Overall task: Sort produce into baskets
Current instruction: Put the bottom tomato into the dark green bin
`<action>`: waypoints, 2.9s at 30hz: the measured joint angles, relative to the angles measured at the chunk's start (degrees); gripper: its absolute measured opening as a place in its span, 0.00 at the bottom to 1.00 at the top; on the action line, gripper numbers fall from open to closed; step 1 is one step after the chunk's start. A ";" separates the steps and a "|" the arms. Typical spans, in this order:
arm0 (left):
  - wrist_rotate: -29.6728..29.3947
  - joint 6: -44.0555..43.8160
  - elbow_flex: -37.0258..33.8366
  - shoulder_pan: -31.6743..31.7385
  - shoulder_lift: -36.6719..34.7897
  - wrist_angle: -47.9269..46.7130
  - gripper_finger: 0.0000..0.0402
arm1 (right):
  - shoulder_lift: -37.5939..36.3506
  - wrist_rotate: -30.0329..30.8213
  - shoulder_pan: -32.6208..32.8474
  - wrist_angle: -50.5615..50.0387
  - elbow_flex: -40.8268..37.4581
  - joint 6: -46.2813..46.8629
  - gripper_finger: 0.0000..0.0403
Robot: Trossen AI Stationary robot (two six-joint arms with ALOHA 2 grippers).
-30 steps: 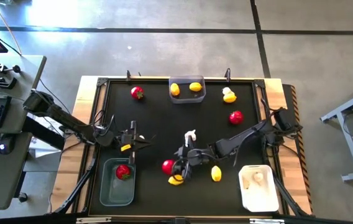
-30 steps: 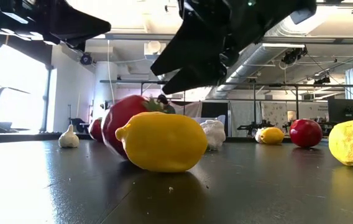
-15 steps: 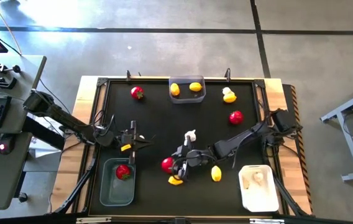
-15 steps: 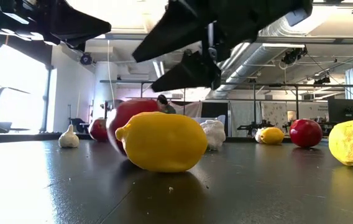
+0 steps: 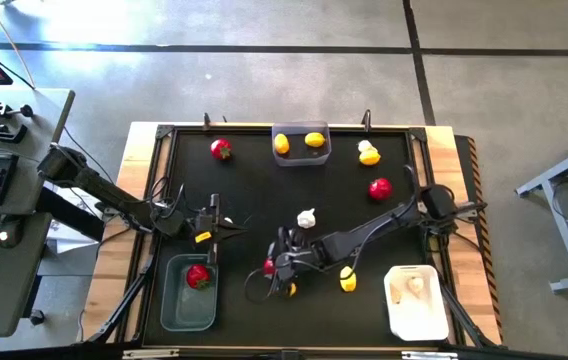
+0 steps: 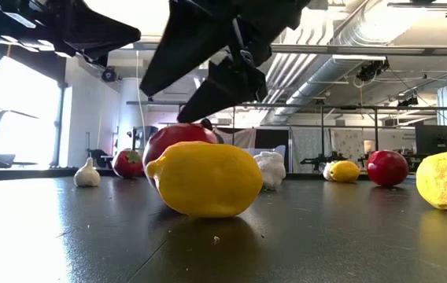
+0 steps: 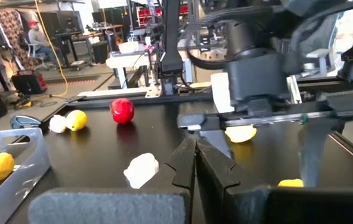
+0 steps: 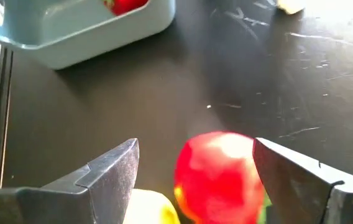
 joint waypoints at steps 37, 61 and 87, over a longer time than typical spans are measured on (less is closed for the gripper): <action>0.00 0.39 0.00 0.07 0.02 -1.71 0.00 | -0.54 -6.39 -0.96 -21.65 5.11 -1.18 0.76; 0.00 -0.11 0.00 0.07 0.02 -3.26 0.00 | 4.48 -8.68 -0.25 -19.16 5.11 -7.32 0.76; -2.29 -1.18 0.00 -4.51 -11.52 -11.55 0.00 | 4.79 -4.10 -3.84 -21.16 11.68 -21.13 0.60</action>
